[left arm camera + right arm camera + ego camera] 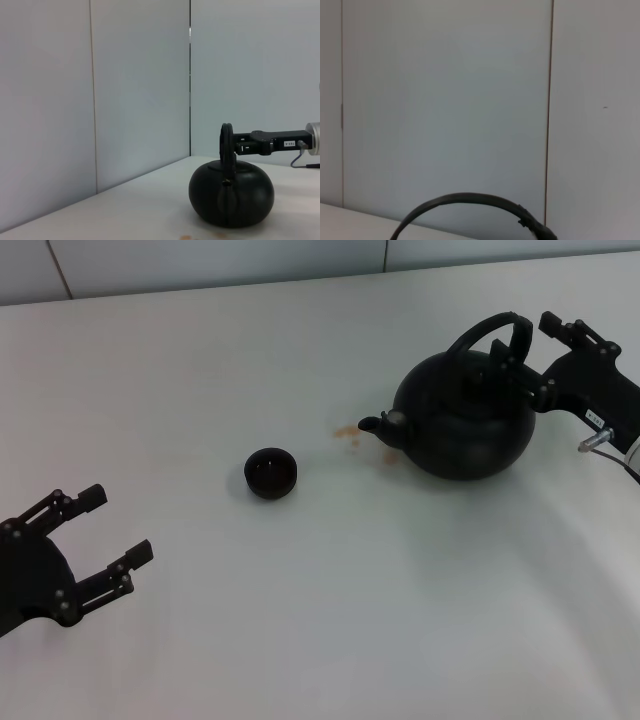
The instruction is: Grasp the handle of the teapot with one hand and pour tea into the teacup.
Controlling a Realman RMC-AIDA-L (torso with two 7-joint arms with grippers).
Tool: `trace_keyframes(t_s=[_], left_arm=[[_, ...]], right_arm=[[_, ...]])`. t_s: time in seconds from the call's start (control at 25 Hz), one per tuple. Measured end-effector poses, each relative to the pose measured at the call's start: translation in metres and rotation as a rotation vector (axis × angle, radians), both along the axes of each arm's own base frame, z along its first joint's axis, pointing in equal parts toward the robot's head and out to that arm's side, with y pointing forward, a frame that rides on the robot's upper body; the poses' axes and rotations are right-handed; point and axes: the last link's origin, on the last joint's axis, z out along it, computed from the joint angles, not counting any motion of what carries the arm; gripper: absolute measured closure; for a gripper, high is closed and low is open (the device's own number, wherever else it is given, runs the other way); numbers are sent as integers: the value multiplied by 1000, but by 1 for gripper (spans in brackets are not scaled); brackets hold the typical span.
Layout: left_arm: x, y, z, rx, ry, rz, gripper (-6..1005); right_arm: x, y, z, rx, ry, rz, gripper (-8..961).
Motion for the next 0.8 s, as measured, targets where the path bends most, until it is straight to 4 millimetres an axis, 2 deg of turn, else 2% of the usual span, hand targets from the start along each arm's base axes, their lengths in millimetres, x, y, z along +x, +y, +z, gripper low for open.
trace_keyframes(t_s=[0.28,0.4,0.8], left_arm=[[0,0,0,0,-1,-3,194],[0,-1,0,0,-2,-3,194],[0,-2,-1,-11,6,-9,194]], right_arm=[[0,-4,-1,2,14,3,200],[0,-12,2,19,39,27,190],[3,-72,15,77,159,142,179]])
